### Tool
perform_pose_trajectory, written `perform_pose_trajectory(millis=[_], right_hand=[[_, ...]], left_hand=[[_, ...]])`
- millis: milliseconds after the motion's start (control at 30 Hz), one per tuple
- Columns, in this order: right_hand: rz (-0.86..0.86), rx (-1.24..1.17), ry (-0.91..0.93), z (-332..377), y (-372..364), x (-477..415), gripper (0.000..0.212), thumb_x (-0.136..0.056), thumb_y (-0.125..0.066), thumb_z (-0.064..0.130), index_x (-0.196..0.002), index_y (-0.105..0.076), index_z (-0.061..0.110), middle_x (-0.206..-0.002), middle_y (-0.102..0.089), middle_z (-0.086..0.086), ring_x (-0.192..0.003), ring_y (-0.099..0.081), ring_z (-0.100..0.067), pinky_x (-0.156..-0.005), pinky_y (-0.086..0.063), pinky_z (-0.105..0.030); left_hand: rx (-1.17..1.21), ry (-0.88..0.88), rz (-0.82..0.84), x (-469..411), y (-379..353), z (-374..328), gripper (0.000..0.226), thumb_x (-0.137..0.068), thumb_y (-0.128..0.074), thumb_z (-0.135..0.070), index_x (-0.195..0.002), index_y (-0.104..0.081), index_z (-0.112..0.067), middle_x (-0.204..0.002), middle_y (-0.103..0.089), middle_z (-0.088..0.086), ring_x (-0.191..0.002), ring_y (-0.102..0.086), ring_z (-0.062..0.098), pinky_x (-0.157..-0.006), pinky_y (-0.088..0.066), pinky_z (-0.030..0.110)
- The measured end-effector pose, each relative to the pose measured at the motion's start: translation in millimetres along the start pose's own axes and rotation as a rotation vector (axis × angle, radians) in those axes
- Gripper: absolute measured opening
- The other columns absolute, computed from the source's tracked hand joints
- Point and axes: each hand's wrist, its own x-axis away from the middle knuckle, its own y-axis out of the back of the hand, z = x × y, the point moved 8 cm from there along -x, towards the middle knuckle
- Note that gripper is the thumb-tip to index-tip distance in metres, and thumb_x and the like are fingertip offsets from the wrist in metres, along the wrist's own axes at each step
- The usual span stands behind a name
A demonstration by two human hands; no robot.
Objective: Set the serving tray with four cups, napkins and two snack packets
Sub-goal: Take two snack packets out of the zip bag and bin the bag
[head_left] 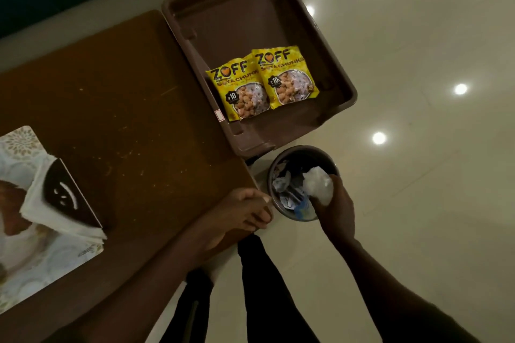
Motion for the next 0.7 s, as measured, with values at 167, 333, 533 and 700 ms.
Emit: perform_pose_trajectory(millis=[167,333,533,700], right_hand=[[0.053,0.229,-0.010,-20.3,-32.1,-37.7,0.101,-0.059,-0.087,0.040,-0.140,-0.033,0.014,-0.146,-0.039,-0.009,-0.132,-0.043,-0.032,-0.104,-0.042,-0.049],[0.051,0.140,0.007,-17.4,-28.3,-36.0,0.061,-0.079,-0.073,0.016,-0.132,-0.043,0.011,-0.143,-0.039,-0.008,-0.126,-0.048,-0.029,-0.092,-0.051,-0.042],[-0.161,-0.005,0.089,25.8,19.3,-42.4,0.025,-0.083,-0.062,0.004,-0.108,-0.060,0.008,-0.113,-0.058,-0.009,-0.090,-0.060,-0.022,-0.073,-0.049,-0.029],[-0.314,-0.184,0.271,107.0,66.2,-50.9,0.020,-0.084,-0.063,0.006,-0.102,-0.061,0.011,-0.098,-0.062,-0.004,-0.071,-0.059,-0.013,-0.060,-0.048,-0.017]], left_hand=[[0.063,-0.019,-0.007,-1.9,9.1,-2.5,0.030,-0.097,-0.053,-0.024,-0.118,-0.060,-0.005,-0.087,-0.070,0.008,-0.084,-0.069,0.023,-0.074,-0.055,0.029],[0.120,-0.070,-0.052,-6.1,21.5,-17.5,0.024,-0.096,-0.054,-0.021,-0.111,-0.060,-0.003,-0.080,-0.067,0.009,-0.082,-0.067,0.027,-0.076,-0.055,0.036],[0.211,-0.167,-0.051,-4.6,38.8,-45.3,0.028,-0.092,-0.059,-0.021,-0.110,-0.060,0.001,-0.076,-0.067,0.008,-0.079,-0.069,0.028,-0.076,-0.057,0.039],[0.407,-0.300,-0.221,-0.7,73.9,-77.2,0.014,-0.091,-0.059,-0.016,-0.103,-0.061,-0.009,-0.078,-0.066,0.006,-0.073,-0.067,0.021,-0.066,-0.057,0.034]])
